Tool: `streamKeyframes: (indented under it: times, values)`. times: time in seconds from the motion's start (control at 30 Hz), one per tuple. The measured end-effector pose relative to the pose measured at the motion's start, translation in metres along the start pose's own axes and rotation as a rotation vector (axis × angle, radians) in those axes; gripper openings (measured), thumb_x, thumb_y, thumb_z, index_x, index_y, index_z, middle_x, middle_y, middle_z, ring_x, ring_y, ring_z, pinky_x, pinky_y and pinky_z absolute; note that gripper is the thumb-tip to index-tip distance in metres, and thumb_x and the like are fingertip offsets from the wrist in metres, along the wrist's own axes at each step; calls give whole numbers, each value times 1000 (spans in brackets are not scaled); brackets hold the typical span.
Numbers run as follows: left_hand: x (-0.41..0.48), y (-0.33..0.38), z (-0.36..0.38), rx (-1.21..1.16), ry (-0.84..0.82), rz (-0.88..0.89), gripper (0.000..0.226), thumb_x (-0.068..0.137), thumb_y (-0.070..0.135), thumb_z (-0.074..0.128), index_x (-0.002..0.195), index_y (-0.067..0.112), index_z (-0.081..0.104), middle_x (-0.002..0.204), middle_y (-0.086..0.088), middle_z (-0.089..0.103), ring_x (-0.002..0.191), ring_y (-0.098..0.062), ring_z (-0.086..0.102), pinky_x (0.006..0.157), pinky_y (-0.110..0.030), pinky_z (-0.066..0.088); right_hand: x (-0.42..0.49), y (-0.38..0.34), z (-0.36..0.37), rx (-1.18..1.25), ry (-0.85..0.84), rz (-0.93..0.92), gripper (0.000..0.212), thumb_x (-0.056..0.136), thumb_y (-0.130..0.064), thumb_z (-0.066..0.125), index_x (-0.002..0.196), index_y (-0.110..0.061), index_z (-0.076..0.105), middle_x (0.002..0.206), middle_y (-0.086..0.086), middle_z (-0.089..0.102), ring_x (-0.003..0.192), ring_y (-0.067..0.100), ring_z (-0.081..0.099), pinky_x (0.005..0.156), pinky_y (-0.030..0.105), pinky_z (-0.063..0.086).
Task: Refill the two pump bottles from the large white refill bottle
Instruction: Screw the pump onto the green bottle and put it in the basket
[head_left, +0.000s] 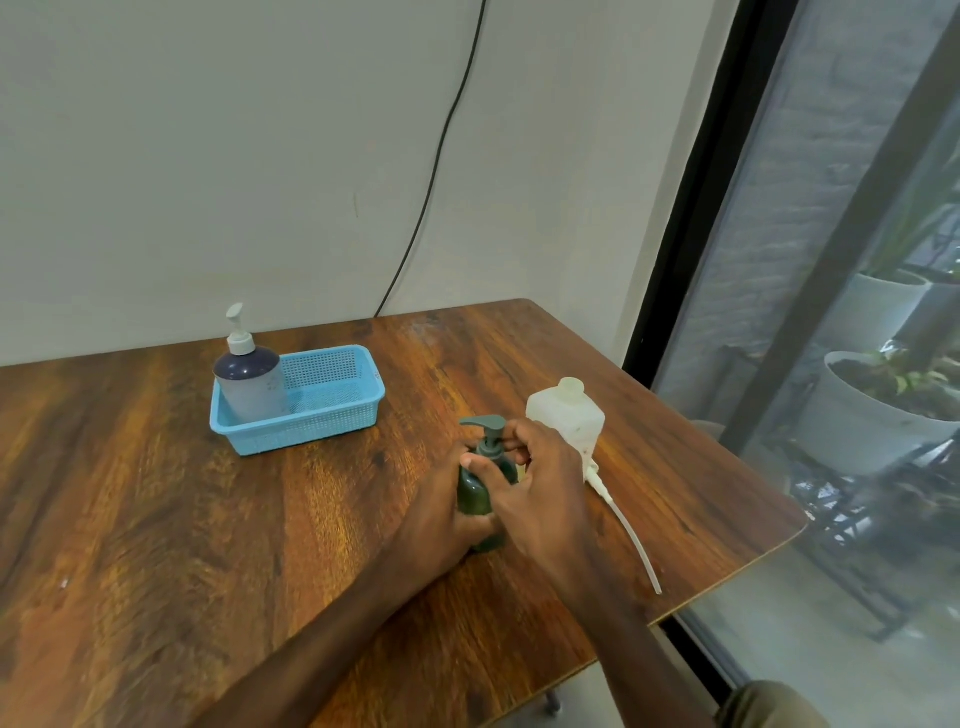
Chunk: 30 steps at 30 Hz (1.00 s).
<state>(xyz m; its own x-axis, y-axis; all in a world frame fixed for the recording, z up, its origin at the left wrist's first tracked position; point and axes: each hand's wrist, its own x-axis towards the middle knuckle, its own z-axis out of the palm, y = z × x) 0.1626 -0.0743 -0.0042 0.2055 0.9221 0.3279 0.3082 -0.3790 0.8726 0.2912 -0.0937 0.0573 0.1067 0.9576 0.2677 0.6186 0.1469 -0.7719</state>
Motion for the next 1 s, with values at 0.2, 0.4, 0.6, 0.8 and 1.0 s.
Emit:
streamKeyframes:
  times: [0.2, 0.4, 0.6, 0.8, 1.0]
  values:
    - [-1, 1, 1, 11, 7, 0, 54, 84, 13, 86, 128, 19, 55, 117, 11, 69, 105, 5, 67, 81, -11, 52, -2, -2, 2, 26, 32, -14, 39, 82, -45, 81, 115, -28, 69, 111, -12, 67, 105, 7, 61, 93, 37, 56]
    - [-4, 3, -10, 143, -47, -74, 59, 83, 45, 85, 132, 36, 52, 121, 23, 63, 109, 10, 62, 89, -14, 55, -2, 0, -6, 84, 5, -37, 42, 82, -35, 83, 122, -26, 71, 117, -12, 72, 99, 0, 62, 81, 17, 54]
    - [-15, 2, -28, 279, 106, -93, 70, 69, 65, 87, 126, 36, 61, 118, 21, 68, 106, 3, 65, 92, -28, 58, -8, 5, -13, 225, -23, -6, 44, 86, -45, 78, 128, -34, 68, 119, -18, 68, 94, -6, 61, 64, 8, 44]
    - [-14, -1, -70, 277, 211, -236, 77, 63, 57, 95, 127, 30, 62, 122, 19, 67, 110, -3, 66, 92, -24, 56, -11, 18, -16, 230, 3, -51, 20, 91, -39, 74, 110, -31, 76, 99, -25, 70, 92, -13, 62, 62, 2, 44]
    - [-12, -7, -90, 365, 282, -288, 81, 63, 60, 93, 129, 25, 63, 120, 14, 68, 108, -6, 65, 92, -30, 58, -11, 28, -13, 213, -40, -49, 10, 92, -34, 73, 102, -33, 76, 97, -25, 71, 88, -11, 64, 61, 0, 43]
